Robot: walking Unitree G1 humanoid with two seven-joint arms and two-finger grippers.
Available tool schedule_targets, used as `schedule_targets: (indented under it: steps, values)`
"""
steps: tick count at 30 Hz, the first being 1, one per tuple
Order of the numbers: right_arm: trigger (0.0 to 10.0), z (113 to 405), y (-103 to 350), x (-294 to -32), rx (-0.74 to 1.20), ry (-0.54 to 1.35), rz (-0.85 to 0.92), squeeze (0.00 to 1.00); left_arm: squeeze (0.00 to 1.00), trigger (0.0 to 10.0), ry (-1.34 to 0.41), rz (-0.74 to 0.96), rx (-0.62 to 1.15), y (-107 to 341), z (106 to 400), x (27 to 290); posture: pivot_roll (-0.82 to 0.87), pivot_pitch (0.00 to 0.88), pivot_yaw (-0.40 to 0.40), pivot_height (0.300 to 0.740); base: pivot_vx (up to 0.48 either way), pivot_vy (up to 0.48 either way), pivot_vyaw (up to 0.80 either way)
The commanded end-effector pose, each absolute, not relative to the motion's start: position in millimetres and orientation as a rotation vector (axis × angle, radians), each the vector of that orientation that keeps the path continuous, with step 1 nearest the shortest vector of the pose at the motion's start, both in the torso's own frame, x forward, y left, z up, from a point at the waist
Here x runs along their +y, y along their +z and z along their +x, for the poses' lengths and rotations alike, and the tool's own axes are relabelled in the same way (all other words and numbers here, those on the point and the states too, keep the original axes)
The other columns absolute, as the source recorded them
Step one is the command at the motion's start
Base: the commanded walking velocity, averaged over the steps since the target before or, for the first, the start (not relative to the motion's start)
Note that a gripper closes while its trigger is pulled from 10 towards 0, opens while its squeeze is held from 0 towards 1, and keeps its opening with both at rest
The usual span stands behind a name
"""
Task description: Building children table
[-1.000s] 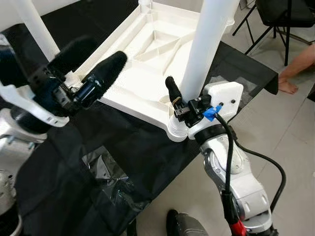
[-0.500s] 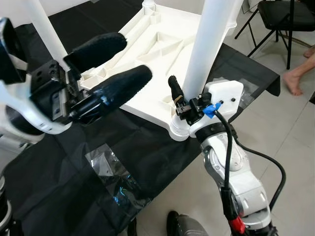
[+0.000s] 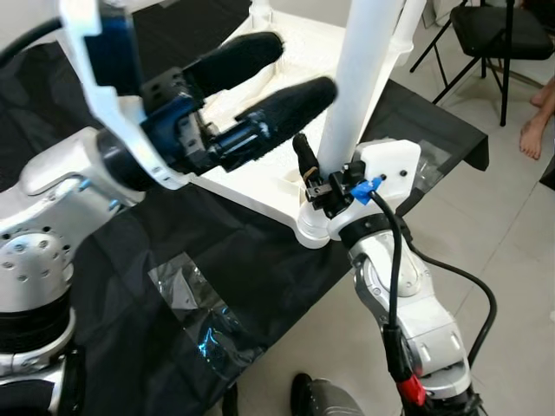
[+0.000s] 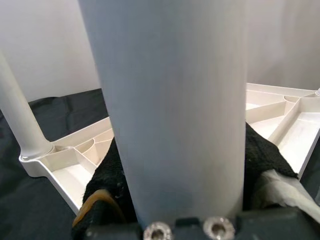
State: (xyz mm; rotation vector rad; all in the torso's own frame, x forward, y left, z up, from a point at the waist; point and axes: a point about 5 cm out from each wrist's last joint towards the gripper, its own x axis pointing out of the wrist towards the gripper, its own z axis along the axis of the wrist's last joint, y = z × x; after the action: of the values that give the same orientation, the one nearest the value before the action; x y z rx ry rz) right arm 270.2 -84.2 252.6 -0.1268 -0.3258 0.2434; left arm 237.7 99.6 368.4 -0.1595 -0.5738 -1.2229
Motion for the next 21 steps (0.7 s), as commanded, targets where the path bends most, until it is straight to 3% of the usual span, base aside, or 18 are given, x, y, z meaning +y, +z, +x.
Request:
schedule_targets:
  steps: [1,10,21]
  values:
    - [10.0,284.7,199.5,-99.9,-0.045,0.161,-0.197,0.00,0.00,10.0,-1.244,-0.140,-0.580,368.1,235.2,93.3,0.02,0.292,-0.039,0.740,0.000,0.000,0.00]
    - [10.0,285.9,198.6,-98.8,-0.041,0.165,-0.197,0.00,0.00,10.0,-1.177,-0.104,-0.622,389.0,249.7,53.9,0.02,0.294,-0.040,0.740,0.000,0.000,0.00]
    - [10.0,287.8,198.7,-99.2,-0.042,0.167,-0.198,0.00,0.00,10.0,-1.105,-0.087,-0.641,394.7,267.2,31.6,0.02,0.290,-0.042,0.740,0.000,0.000,0.00]
